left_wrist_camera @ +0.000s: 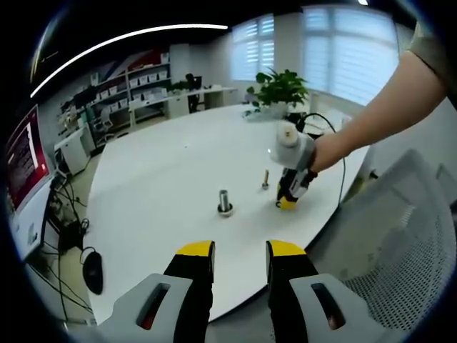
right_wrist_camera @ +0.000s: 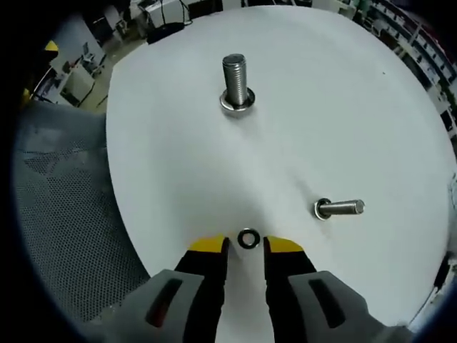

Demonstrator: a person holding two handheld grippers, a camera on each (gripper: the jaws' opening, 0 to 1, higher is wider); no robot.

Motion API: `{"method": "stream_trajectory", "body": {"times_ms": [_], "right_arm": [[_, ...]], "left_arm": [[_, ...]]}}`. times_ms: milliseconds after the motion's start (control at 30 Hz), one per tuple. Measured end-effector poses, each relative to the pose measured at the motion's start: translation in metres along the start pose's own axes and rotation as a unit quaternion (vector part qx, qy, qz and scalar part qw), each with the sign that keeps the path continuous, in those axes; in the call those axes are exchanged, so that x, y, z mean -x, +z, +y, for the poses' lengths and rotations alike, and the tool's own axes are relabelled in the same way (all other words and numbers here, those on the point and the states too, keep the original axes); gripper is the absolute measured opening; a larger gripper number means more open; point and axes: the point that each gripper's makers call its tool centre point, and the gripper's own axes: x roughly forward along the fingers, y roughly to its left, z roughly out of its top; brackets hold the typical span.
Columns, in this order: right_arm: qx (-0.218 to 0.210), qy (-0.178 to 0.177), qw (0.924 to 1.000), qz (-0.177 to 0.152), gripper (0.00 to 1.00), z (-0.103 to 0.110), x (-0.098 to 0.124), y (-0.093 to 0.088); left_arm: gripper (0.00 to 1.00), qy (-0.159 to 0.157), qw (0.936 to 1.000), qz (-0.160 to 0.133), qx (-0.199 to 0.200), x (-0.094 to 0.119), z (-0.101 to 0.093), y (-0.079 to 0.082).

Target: Place the washer onto the threaded stud by aligning its center hole with the stud, sliding it down to the base, and recovering from edge contact or off-axis alignment until the washer reaches the visible bottom stop.

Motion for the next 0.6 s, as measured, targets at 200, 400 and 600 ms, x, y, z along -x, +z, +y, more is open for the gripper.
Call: {"method": "stream_trajectory", "body": {"times_ms": [200, 400, 600], "right_arm": [[0.041, -0.01, 0.9991, -0.007, 0.2, 0.0012, 0.0, 0.0001], [0.066, -0.003, 0.9978, 0.007, 0.16, 0.0015, -0.0013, 0.0012], [0.075, 0.001, 0.9968, 0.029, 0.15, 0.0008, -0.0016, 0.0013]], "left_arm": [[0.27, 0.0, 1.0, -0.002, 0.001, 0.0001, 0.0002, 0.0008], [0.27, -0.001, 1.0, -0.001, 0.001, -0.0001, 0.0, 0.0004], [0.27, -0.002, 1.0, 0.001, 0.001, 0.0, -0.0004, -0.0003]]}}
